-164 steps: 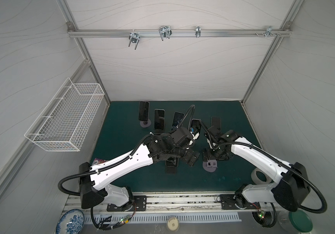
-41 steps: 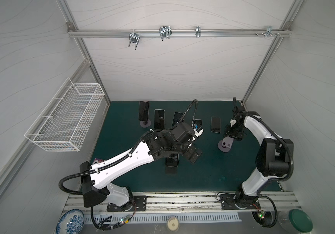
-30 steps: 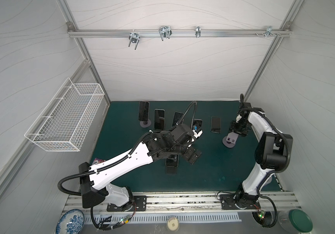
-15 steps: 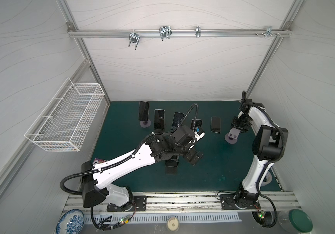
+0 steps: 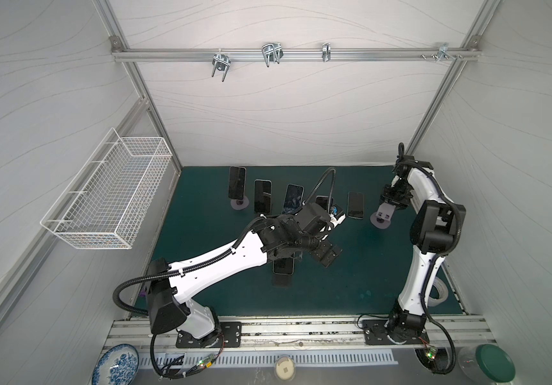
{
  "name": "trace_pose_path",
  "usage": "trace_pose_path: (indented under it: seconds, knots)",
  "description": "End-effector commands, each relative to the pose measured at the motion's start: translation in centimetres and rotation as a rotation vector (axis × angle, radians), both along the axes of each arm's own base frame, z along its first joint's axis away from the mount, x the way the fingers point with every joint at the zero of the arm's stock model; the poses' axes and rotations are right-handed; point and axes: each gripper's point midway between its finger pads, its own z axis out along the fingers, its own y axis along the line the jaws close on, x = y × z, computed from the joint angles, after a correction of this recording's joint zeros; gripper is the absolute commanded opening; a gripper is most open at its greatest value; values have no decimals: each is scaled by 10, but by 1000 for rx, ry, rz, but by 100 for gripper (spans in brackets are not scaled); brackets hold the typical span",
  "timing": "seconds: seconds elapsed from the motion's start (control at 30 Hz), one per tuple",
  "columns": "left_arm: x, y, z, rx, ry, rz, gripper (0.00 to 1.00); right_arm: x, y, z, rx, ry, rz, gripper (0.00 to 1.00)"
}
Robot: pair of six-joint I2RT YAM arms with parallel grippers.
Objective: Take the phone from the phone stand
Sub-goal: 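Carry the lilac stand with the right gripper toward the far table corner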
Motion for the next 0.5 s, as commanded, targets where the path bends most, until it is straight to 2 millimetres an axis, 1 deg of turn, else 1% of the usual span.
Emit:
trace_pose_path:
  seconds: [0.0,0.23,0.37,0.47]
  knots:
    - [14,-10,25,-51,-65,8,98,-1,-3,-4,22,32,1,55]
    - [16,-5,27,-36,-64,20,98,8,-2,-11,37,33,-8,56]
    - [16,-2,28,-38,-63,32,98,11,-1,-11,47,27,-14,56]
    - [16,0,30,-42,-70,35,98,12,2,-10,67,22,-18,59]
